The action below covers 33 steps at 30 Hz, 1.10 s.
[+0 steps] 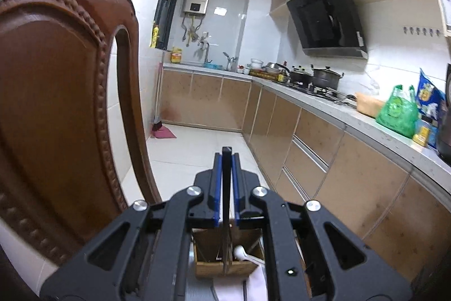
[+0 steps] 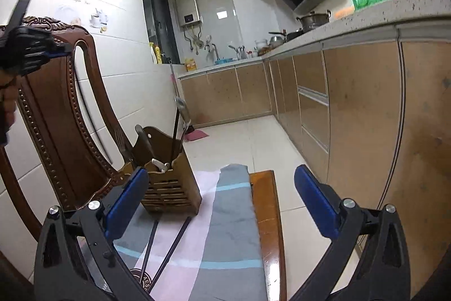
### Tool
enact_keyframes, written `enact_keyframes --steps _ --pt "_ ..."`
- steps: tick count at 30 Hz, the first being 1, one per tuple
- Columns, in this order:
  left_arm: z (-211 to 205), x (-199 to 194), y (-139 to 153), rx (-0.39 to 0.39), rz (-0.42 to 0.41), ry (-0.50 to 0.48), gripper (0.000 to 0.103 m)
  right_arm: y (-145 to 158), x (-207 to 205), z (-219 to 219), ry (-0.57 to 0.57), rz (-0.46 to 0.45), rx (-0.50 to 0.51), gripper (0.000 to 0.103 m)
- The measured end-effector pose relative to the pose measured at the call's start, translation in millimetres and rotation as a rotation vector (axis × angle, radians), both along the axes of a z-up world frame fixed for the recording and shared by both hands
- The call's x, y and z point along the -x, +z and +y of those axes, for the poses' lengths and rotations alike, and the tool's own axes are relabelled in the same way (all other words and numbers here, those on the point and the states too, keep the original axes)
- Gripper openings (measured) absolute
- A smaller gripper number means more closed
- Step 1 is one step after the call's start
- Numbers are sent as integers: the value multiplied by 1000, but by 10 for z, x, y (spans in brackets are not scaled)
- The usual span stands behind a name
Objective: Organize utensils
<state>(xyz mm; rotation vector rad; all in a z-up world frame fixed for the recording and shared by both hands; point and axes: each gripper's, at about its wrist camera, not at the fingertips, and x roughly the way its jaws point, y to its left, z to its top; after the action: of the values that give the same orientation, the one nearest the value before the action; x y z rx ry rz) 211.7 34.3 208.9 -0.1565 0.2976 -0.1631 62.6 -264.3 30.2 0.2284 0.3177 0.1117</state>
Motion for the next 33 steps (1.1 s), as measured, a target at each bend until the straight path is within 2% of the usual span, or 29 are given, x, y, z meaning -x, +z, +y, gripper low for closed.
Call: enact_keyframes --steps 2,7,10,12,13,14,16,19,20,22,24,26,28,31,33 --pt "9 -213 -120 9 19 10 7 -25 -23 -17 10 12 8 100" --pt "63 -713 -607 46 133 31 7 -60 -63 -70 15 24 2 100" --pt "121 -924 -956 107 212 15 7 -83 -114 -91 29 51 -31 100" --pt "136 -1030 -1148 123 279 13 26 -93 -131 -73 38 58 -35 100" --pt "139 -1057 -1200 123 302 15 53 -96 -144 -55 45 62 -32 100" --pt "148 -1029 -1226 118 306 25 69 -94 -149 -38 49 66 -29 100" --pt "154 -840 -1209 93 278 42 73 -91 -157 -12 57 72 -29 100" --pt "110 -292 -1167 17 213 17 86 -48 -117 28 65 62 -25 100" --pt "88 -2 -1169 -16 173 20 93 -32 -99 46 68 59 -19 100" --pt "12 571 -1233 -94 106 17 98 6 -45 83 76 51 -8 100" --pt "-93 968 -1337 -150 83 4 99 34 21 135 84 49 11 100" --pt "-187 1343 -1530 -200 96 -8 99 36 98 199 87 58 33 100" --pt "-226 1597 -1730 -215 130 -12 99 -1 196 284 90 78 54 100" --pt "-192 1915 -2039 -197 144 13 99 -133 478 527 105 111 99 100" --pt "-141 1985 -2223 -179 206 12 99 -260 718 675 115 124 140 100"
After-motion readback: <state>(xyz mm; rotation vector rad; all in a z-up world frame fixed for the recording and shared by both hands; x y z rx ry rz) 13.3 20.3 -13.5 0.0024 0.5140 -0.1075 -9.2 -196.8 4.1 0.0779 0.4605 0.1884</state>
